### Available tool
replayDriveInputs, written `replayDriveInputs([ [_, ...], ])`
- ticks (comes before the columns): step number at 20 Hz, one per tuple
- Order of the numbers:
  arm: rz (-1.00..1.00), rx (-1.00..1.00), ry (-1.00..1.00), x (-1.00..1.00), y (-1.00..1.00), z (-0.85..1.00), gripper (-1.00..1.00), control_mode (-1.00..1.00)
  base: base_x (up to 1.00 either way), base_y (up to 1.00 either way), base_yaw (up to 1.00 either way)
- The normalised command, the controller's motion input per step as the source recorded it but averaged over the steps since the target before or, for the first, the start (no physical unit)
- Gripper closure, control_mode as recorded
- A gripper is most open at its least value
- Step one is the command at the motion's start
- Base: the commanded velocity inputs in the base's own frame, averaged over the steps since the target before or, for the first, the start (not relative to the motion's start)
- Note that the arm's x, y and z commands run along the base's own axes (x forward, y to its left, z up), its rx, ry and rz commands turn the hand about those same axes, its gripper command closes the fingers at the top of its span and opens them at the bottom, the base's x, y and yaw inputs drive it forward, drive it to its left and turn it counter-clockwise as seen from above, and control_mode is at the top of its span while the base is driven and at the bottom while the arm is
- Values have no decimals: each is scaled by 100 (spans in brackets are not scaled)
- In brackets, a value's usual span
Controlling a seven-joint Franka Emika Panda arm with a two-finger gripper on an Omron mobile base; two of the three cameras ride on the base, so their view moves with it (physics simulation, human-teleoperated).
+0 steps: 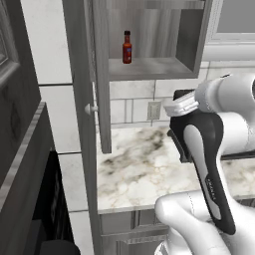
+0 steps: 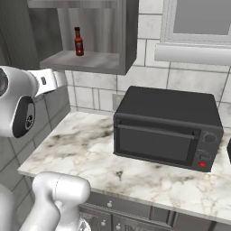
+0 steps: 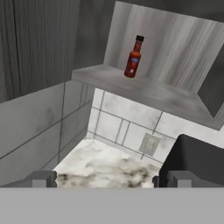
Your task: Take 2 condiments from the cabinet and move them on the counter near the stove.Make sure the condiments are lined up with each other, next to each other.
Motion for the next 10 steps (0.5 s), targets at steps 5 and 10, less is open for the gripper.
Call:
replayDriveInputs([
  [5, 0, 0, 0, 44, 4, 27, -100, -100, 0, 0, 0],
  [10, 0, 0, 0, 36, 16, 32, -100, -100, 0, 0, 0],
])
